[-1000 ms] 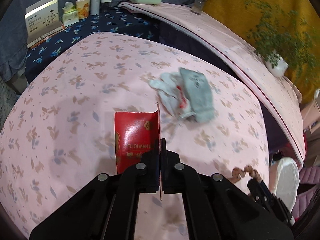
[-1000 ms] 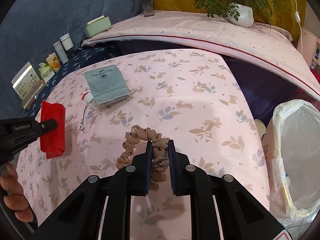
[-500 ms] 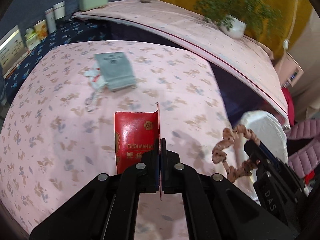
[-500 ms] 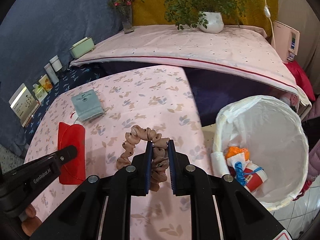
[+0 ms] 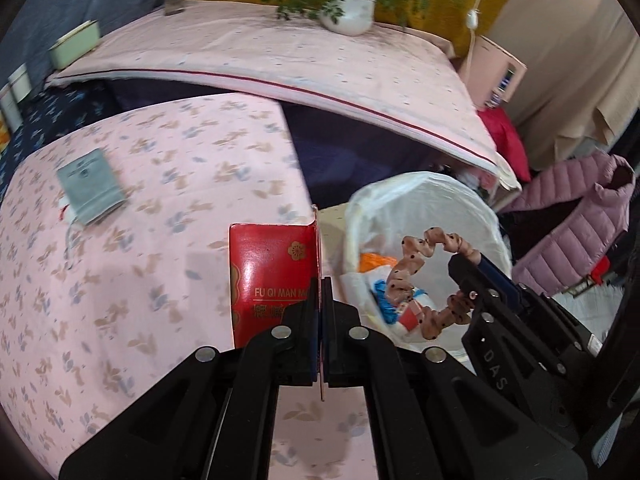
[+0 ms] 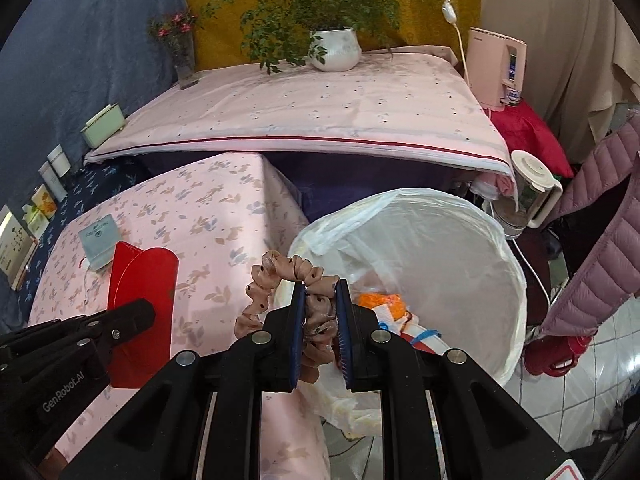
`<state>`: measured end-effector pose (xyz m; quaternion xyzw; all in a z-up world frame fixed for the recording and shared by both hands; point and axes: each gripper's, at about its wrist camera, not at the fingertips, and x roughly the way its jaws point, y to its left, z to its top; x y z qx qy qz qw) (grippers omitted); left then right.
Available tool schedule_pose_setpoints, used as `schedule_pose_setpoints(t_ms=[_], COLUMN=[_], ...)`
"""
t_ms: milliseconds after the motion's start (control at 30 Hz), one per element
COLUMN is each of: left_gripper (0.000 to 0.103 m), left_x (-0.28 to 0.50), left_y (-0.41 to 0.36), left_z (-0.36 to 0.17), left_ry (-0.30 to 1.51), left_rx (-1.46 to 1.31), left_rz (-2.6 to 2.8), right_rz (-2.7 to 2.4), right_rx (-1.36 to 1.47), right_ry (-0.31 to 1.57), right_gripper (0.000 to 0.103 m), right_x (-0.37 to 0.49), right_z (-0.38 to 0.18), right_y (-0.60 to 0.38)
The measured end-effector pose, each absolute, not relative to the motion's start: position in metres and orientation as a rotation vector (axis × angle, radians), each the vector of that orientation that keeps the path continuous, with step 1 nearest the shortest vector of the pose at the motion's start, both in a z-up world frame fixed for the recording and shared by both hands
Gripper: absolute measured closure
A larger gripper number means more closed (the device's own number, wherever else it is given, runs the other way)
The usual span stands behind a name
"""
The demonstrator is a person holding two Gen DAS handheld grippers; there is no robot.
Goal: Collect trash
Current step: 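Carry the red card and beige hair tie toward the bin with both tools, then open both tools over the bin to drop the card and hair tie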
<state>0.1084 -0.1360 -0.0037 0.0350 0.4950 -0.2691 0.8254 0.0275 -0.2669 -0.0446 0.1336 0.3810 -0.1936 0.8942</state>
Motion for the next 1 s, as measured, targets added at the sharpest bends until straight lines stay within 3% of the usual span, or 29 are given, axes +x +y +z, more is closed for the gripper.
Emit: schedule_pose_setpoints(t_ms=[567,667,733,800,1000], left_gripper=[0.101,0.090,0.065,0.058,0.057], left_x=[0.103,0.106,0.107,0.108,0.114], left_y=[-0.228,-0.235,-0.235,-0.233,-0.224], left_z=[0.005,0.002,0.001,0.002,0.007], left_ry=[1.104,1.124,1.122,1.110,1.076], left_rx=[0.099,0.100,0.094,0.092,0.115], left_rz=[-0.867,-0.872,-0.858,-0.845,-0.793], right_rz=[-0.554,-0.564,-0.564,-0.562,-0.563], right_rx=[0.355,0.361,0.364,0.363,0.366], right_ry=[0.789,0.790,0.795,0.798,0.794], right_gripper=[0.089,0.088,0.087,0.083,0.081], right_x=[0.003,0.002,0.003,0.004,0.009], right_z=[-0.050,-0.051,-0.052,-0.052,-0.051], right_y=[-0.336,-0.340,-0.342,-0.342,-0.341])
